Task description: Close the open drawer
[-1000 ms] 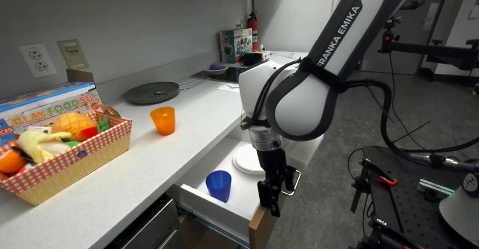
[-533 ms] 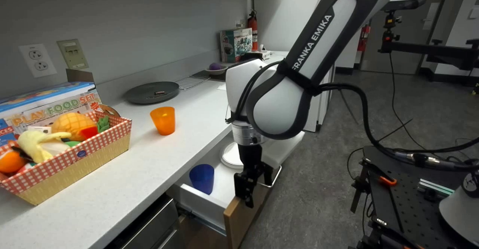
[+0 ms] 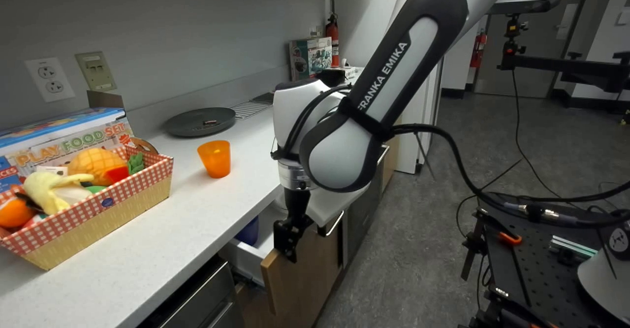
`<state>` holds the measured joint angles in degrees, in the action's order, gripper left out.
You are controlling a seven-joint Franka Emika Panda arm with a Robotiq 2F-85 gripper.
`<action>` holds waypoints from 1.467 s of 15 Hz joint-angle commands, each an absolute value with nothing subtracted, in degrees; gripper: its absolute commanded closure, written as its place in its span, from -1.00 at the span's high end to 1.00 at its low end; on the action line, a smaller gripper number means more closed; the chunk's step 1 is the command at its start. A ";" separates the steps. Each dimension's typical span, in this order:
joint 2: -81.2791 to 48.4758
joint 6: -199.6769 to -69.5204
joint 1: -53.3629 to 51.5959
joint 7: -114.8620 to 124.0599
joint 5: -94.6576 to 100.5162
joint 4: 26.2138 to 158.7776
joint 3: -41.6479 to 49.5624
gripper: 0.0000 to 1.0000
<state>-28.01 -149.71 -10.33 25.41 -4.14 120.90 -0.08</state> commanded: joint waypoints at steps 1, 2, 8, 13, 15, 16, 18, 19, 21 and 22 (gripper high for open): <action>-32.14 -151.46 -13.77 30.97 -1.45 114.39 3.62 1.00; -32.71 -151.87 -14.35 32.29 -1.05 113.33 4.45 1.00; -34.58 -154.45 -17.92 38.43 1.97 109.99 8.68 1.00; -30.03 -158.32 -16.86 36.41 0.66 116.29 6.74 1.00; -27.53 -162.21 -17.17 36.00 0.97 120.02 6.94 1.00; -26.29 -164.30 -17.65 35.99 1.46 121.92 7.49 1.00; -24.09 -168.46 -18.37 36.02 2.14 125.43 8.82 1.00; -23.05 -169.86 -18.51 35.65 2.16 126.98 9.19 1.00; -20.02 -171.93 -18.86 34.43 2.34 131.27 9.82 1.00; -17.43 -171.82 -18.01 32.71 1.57 134.24 8.60 1.00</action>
<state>-24.29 -169.55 -17.61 35.49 1.28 126.01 8.36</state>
